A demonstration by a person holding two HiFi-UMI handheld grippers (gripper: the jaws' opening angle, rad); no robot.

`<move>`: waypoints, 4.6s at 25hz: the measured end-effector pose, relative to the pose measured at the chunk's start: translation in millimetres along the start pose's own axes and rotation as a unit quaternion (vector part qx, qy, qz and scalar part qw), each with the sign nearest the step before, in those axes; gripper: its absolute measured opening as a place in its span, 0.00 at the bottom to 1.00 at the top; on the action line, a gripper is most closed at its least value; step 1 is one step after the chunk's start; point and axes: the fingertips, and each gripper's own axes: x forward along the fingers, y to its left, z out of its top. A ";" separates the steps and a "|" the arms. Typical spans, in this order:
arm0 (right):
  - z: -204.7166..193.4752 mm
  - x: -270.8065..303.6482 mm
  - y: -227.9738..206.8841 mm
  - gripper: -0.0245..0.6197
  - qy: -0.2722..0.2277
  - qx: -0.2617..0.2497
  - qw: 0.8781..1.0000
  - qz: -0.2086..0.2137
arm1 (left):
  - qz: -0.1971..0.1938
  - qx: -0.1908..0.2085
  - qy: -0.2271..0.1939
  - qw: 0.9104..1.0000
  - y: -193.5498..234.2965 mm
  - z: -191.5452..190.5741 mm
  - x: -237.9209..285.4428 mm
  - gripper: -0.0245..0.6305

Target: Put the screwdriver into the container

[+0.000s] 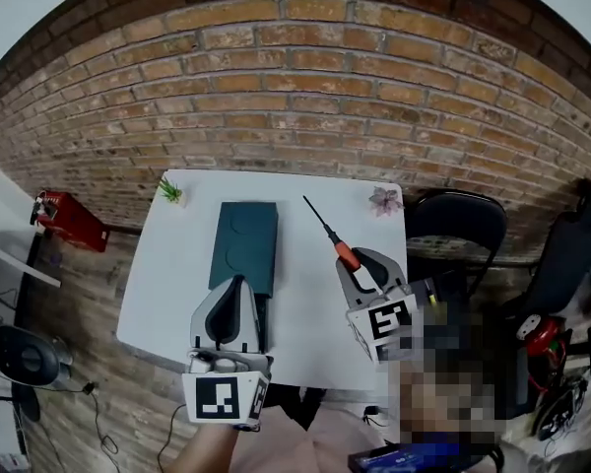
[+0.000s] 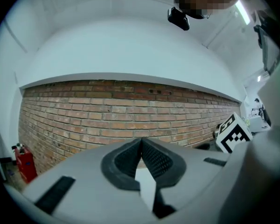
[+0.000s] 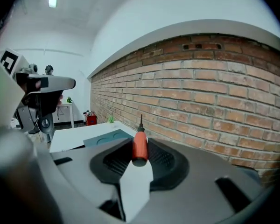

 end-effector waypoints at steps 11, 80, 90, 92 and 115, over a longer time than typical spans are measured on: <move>25.0 -9.1 78.5 0.20 -0.021 -0.028 0.998 0.054 | 0.076 0.006 -0.011 0.997 52.9 15.0 -77.3 0.06; -119.4 25.4 249.7 0.20 0.166 0.016 0.985 0.041 | 0.047 -0.023 0.064 0.997 177.9 -65.6 -189.9 0.06; -126.4 45.8 247.1 0.20 0.176 0.019 0.983 0.053 | 0.052 -0.028 0.071 0.996 183.5 -74.5 -174.5 0.06; -128.2 49.2 247.7 0.20 0.182 0.018 0.982 0.055 | 0.053 -0.028 0.074 0.995 185.4 -75.9 -171.9 0.06; -142.3 76.4 259.6 0.21 0.213 0.000 0.973 0.085 | 0.068 -0.034 0.094 0.993 198.4 -90.9 -163.6 0.06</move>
